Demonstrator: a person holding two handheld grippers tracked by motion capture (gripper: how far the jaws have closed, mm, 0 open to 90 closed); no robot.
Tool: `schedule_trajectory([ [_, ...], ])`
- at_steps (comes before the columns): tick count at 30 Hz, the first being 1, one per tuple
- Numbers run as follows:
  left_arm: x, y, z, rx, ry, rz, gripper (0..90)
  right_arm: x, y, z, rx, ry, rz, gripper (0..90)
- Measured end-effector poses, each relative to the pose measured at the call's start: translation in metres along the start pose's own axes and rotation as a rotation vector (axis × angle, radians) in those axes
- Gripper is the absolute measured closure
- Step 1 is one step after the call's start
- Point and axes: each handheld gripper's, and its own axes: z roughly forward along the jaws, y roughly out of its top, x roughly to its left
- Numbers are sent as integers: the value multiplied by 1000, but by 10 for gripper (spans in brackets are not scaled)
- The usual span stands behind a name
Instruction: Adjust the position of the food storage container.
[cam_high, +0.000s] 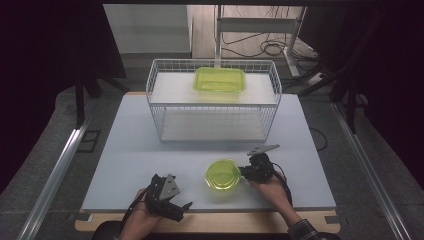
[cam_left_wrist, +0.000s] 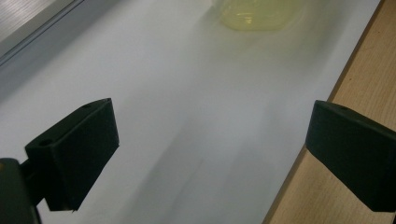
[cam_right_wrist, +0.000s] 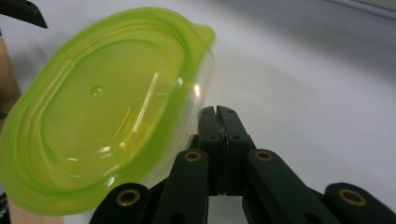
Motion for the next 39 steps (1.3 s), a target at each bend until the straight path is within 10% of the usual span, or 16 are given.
schedule_trajectory([
  [18, 6, 1, -10, -56, -12, -77, 29, 4, -11, -49, -91, -184, -104, 563],
  [39, 7, -1, -10, -57, 3, -68, 25, 7, -30, -61, -118, -182, -80, 165],
])
